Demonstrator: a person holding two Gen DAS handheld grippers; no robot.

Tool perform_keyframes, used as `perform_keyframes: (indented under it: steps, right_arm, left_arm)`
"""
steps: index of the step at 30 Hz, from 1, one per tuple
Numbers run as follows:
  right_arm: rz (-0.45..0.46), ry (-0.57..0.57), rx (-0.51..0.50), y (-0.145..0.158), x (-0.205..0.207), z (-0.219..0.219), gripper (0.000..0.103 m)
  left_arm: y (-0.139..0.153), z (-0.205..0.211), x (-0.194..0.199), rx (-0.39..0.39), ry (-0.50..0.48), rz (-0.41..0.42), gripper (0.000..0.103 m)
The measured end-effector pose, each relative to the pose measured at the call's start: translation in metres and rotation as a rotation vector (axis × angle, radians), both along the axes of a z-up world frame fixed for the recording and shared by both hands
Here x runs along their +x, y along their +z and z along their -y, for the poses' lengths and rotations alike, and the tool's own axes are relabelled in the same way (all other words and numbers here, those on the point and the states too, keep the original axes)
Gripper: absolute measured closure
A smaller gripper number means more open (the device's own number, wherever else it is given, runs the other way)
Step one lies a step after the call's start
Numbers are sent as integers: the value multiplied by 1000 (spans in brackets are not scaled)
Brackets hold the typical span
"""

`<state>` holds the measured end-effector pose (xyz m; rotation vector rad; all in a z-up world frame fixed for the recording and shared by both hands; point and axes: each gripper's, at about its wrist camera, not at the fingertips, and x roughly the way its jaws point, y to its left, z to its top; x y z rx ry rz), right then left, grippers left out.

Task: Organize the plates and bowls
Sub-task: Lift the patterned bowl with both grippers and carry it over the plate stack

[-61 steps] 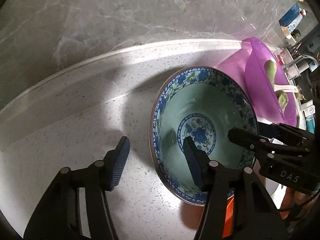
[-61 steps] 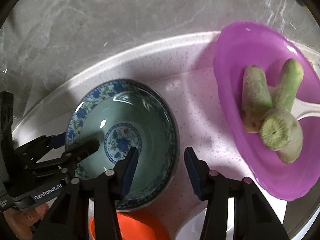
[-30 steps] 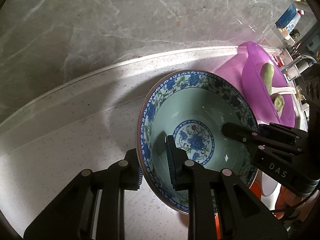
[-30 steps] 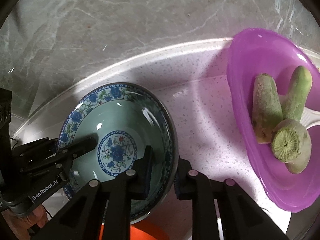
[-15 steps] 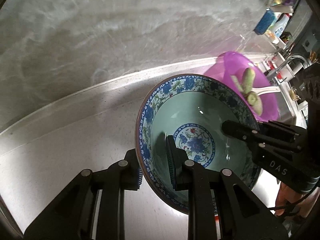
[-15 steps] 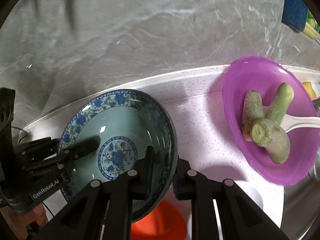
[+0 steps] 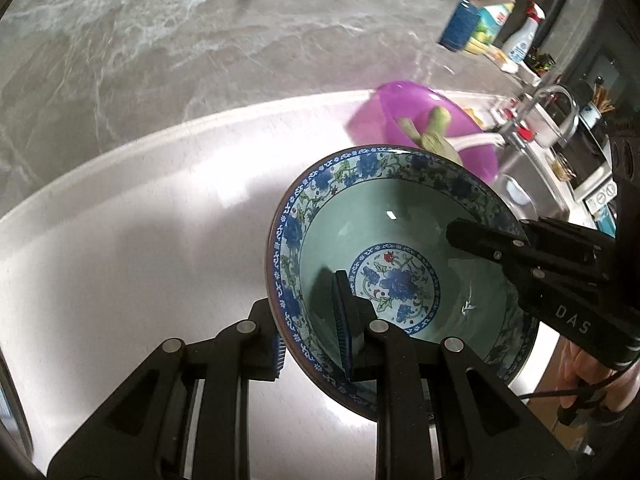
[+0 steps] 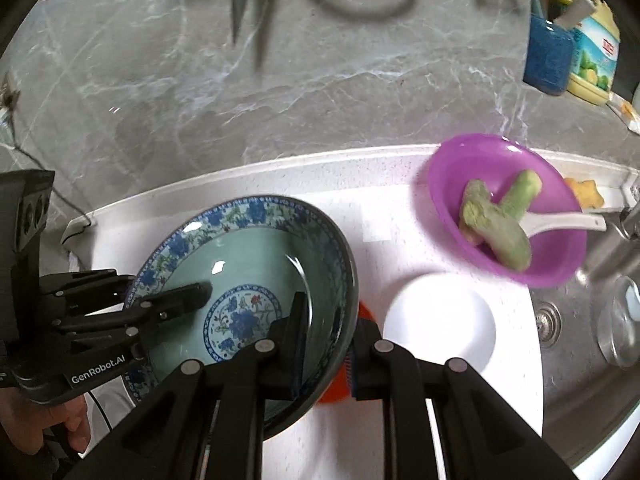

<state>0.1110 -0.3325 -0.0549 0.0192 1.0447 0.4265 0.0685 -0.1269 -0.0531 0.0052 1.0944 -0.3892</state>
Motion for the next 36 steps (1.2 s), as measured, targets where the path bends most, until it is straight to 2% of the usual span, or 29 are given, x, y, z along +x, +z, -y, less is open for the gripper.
perform_keyframes:
  steps: [8, 20, 26, 36]
  right_arm:
    - [-23, 15, -21, -12, -57, 15, 85]
    - [-101, 9, -54, -53, -120, 49, 85]
    - [-123, 7, -60, -71, -131, 62, 85]
    - [-122, 7, -48, -89, -141, 74, 86]
  left_arm:
    - [-14, 3, -72, -18, -15, -23, 85]
    - [-68, 31, -144, -7, -61, -128, 85]
    - [-89, 43, -159, 0, -67, -149, 85]
    - [-111, 55, -152, 7, -59, -156, 85]
